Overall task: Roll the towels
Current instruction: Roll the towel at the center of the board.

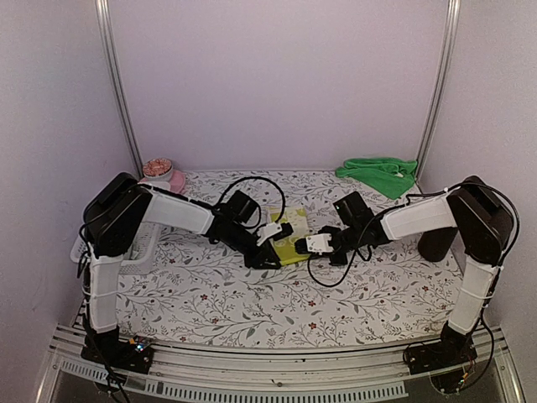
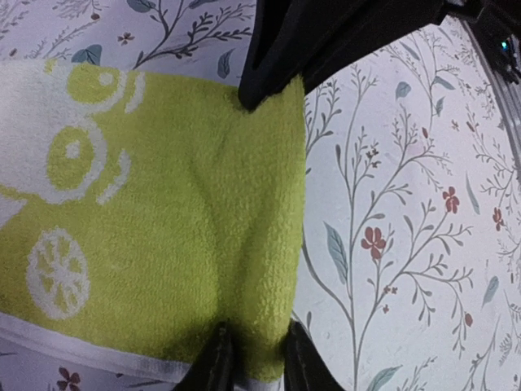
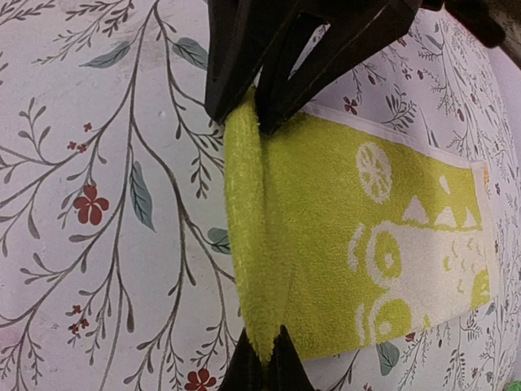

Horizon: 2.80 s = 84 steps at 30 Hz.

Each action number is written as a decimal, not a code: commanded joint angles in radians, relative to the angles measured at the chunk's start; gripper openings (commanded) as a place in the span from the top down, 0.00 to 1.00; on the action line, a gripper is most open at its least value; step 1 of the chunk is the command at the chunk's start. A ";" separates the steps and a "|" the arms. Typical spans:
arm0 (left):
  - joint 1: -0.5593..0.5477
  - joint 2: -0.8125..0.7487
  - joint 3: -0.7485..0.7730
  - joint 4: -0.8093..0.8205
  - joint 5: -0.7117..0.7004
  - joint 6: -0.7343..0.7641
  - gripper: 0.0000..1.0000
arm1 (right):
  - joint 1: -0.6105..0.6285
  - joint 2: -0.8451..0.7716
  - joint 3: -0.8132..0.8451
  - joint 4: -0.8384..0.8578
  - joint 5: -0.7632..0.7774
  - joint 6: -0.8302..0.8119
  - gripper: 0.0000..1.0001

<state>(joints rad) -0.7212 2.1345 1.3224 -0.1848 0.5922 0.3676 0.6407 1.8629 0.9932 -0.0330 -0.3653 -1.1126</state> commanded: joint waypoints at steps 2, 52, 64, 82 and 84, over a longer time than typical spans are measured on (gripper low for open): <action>0.021 -0.045 -0.033 0.031 0.018 -0.019 0.73 | -0.033 0.033 0.065 -0.198 -0.079 0.022 0.98; -0.008 -0.158 -0.247 0.361 -0.254 -0.006 0.53 | -0.162 0.467 0.741 -1.062 -0.414 0.104 0.92; -0.160 -0.197 -0.327 0.493 -0.466 0.262 0.41 | -0.174 0.582 0.864 -1.180 -0.425 0.171 0.95; -0.219 -0.112 -0.264 0.427 -0.473 0.433 0.60 | -0.202 0.637 0.917 -1.215 -0.420 0.234 0.96; -0.219 -0.103 -0.259 0.435 -0.496 0.433 0.60 | -0.202 0.638 0.917 -1.215 -0.423 0.234 0.96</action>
<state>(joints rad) -0.9268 2.0102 1.0344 0.2642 0.1200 0.7750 0.4503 2.4607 1.8992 -1.2491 -0.8268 -0.8845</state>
